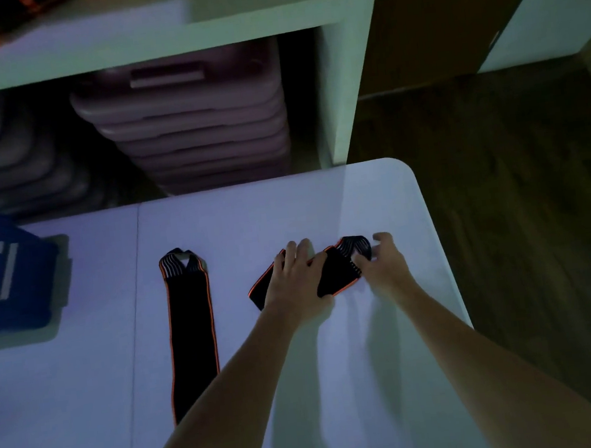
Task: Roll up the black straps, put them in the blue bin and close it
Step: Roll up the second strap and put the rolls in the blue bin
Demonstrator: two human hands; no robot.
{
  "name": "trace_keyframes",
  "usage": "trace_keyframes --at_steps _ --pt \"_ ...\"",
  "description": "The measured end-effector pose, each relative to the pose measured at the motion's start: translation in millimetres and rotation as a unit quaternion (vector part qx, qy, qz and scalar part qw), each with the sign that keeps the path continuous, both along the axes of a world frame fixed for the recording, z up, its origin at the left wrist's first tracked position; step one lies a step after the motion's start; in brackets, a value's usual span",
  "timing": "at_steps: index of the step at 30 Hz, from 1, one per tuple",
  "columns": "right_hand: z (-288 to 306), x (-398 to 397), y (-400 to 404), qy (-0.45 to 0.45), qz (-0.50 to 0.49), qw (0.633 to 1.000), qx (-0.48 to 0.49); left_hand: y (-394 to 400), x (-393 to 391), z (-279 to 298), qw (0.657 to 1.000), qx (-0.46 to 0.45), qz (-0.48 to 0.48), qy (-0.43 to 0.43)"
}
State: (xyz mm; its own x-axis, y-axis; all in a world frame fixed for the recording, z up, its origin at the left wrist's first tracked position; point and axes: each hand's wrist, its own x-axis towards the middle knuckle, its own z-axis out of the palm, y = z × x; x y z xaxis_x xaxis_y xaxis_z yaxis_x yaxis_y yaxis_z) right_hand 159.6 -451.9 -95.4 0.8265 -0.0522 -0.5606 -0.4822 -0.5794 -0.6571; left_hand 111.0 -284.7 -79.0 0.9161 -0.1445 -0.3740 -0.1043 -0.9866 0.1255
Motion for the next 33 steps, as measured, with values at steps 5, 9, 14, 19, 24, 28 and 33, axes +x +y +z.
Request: trace_keyframes --at_steps 5,9,14,19,24,28,33 --pt "-1.8 7.4 4.3 0.007 -0.018 0.997 0.076 -6.9 -1.3 -5.8 0.999 -0.012 0.031 -0.002" --pt "23.1 12.8 14.3 -0.004 -0.049 0.980 0.193 -11.1 -3.2 0.0 0.991 -0.066 0.086 -0.078" --pt "66.0 15.4 29.1 -0.050 -0.047 0.963 0.260 0.0 -7.7 19.0 0.957 -0.187 0.209 -0.075" --pt "74.9 1.8 41.3 -0.061 -0.016 0.979 0.196 27.9 -14.4 53.6 0.816 -0.429 0.384 -0.054" --pt "97.9 -29.4 66.5 -0.019 0.030 0.974 0.223 59.6 -32.6 88.1 0.770 -0.525 0.358 -0.064" --pt "121.0 -56.8 92.6 -0.116 0.077 0.960 0.242 78.3 -54.8 109.6 0.733 -0.578 0.353 -0.060" --pt "154.7 -82.6 130.6 -0.234 0.106 0.934 0.248 105.6 -98.0 118.2 0.727 -0.604 0.324 -0.040"
